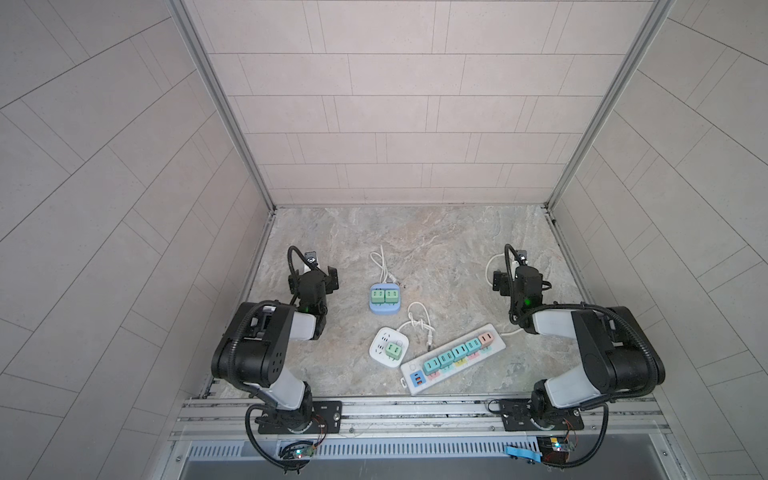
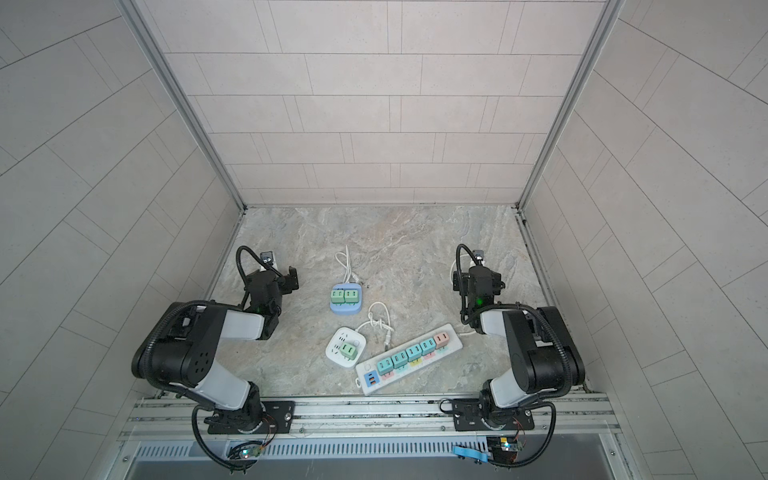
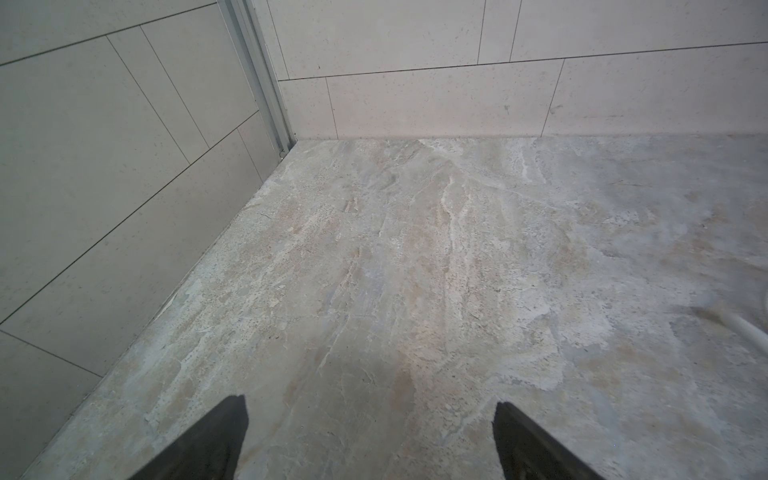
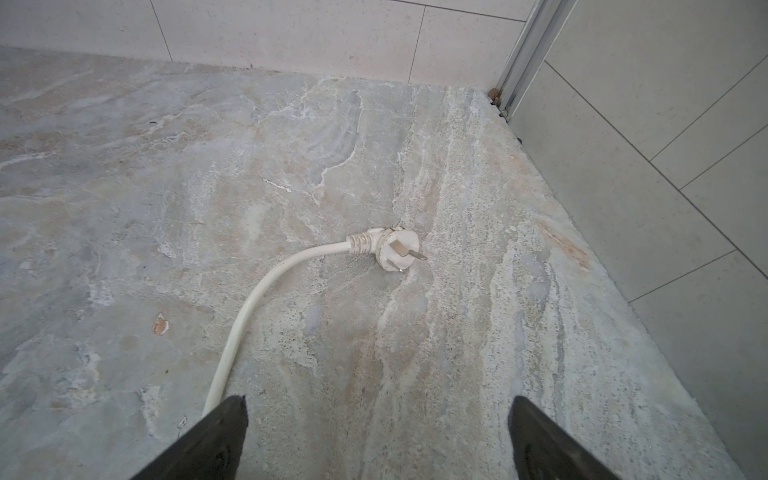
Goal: Insert the plug
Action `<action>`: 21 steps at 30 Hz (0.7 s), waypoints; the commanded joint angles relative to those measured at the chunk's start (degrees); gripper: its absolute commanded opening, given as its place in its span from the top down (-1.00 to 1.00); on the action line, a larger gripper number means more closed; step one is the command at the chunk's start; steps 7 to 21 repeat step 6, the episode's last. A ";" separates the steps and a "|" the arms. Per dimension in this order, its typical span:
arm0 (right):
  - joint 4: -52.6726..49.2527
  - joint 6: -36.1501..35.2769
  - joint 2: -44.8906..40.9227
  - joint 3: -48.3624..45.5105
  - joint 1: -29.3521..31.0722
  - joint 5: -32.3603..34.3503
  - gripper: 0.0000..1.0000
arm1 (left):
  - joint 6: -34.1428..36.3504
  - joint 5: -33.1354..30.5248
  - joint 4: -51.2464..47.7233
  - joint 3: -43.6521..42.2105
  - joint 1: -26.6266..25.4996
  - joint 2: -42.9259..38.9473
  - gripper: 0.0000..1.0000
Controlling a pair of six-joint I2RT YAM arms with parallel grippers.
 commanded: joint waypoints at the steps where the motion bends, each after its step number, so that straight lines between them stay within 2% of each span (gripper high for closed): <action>1: -0.23 -0.85 0.17 1.37 0.59 1.09 -1.00 | -0.38 -0.66 0.28 0.26 0.33 0.25 -1.00; 21: 0.02 -0.86 -0.12 1.05 0.61 1.15 -1.00 | -0.39 -0.63 0.08 0.35 0.33 0.40 -1.00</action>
